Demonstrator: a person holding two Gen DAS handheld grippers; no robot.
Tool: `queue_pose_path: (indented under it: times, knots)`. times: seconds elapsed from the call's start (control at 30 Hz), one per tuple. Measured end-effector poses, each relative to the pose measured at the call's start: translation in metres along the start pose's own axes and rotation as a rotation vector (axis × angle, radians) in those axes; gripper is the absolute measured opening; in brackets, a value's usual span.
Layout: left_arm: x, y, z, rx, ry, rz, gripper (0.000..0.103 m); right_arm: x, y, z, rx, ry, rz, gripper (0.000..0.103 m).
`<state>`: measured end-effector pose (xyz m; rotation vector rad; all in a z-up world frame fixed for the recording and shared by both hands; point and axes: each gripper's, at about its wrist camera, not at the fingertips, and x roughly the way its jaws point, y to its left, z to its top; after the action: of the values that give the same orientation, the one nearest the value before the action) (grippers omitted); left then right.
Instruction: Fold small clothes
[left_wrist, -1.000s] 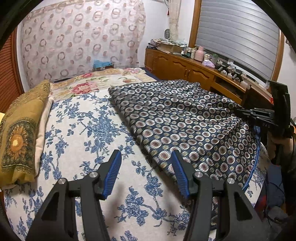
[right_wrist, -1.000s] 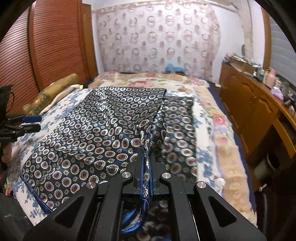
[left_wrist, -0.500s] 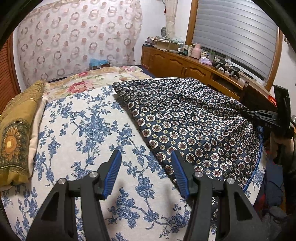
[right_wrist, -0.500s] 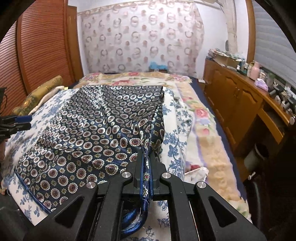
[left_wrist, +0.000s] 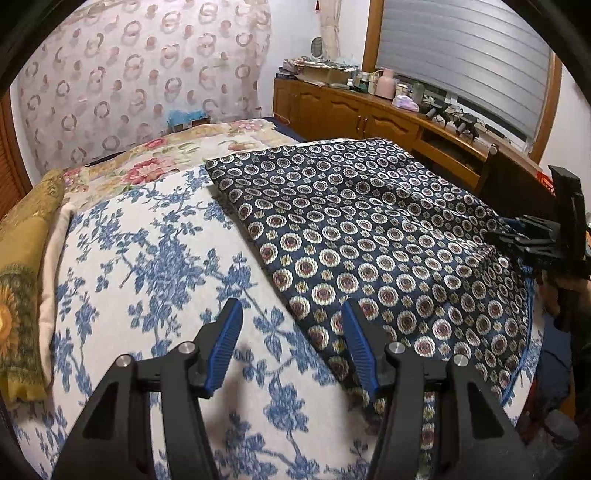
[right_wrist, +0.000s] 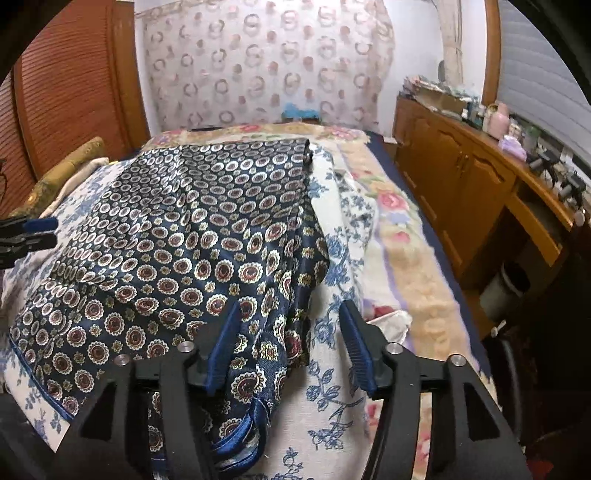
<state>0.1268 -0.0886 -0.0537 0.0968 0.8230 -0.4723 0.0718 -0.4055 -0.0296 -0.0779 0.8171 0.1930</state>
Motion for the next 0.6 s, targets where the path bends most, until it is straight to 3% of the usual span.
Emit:
queue_pose_path:
  times: [0.33, 0.6]
  knots:
    - [0.031, 0.009, 0.024, -0.051, 0.044, -0.019, 0.055, 0.005, 0.009, -0.011, -0.008, 0.025, 0.015, 0.064]
    - [0.044, 0.018, 0.027, -0.122, 0.07, -0.065, 0.037, 0.006, 0.013, -0.01, -0.011, 0.023, 0.007, 0.066]
